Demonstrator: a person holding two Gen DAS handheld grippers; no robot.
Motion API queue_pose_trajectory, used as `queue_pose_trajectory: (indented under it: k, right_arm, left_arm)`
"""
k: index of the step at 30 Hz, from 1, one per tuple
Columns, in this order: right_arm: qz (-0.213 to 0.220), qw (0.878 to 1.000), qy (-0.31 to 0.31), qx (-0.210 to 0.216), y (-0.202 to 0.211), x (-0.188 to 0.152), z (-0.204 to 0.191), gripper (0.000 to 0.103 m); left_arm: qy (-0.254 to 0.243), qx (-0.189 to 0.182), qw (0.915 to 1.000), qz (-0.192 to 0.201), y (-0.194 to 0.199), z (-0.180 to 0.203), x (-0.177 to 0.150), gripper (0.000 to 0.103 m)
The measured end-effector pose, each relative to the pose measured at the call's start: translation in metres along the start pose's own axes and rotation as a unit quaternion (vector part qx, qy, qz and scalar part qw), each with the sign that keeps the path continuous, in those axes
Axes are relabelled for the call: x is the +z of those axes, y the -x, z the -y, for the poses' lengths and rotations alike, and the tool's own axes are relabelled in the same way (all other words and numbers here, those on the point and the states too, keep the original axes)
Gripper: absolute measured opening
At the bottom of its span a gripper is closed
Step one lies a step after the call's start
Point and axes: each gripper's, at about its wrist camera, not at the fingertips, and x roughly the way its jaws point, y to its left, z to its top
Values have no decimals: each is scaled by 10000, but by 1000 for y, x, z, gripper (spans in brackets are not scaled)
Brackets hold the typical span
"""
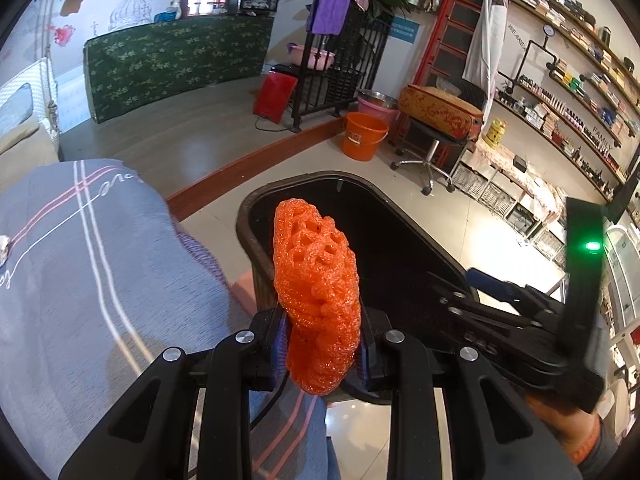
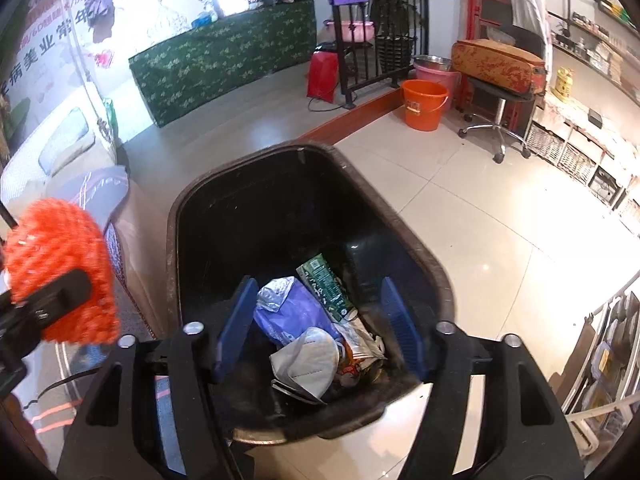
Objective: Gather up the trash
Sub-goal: 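Carry the foam net and orange scrap with both tools over the wastebasket, then open both tools to drop the orange scrap and foam net into the wastebasket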
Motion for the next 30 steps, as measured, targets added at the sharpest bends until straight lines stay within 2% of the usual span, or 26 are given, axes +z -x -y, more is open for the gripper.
queue_pose_trajectory:
  k: [6,18,29,30]
  right_arm:
    - [140,9997,-65,-177,14,1,17,72]
    - [69,9974,-459,-559,20,-9,59,72]
    - [113,9949,-739,-676,20,-3,82,72]
    - [117,9947,-766,-680,20,-3,84,72]
  left_arm:
    - [-109,-108,9998,-127,-19,15,9,26]
    - [-450,-174,9981,-384,-52,45,23,26]
    - [-640,-169,9958,-631,-78,58,32,26]
    - [-630,-151,9958,-640,-80,59,33,30]
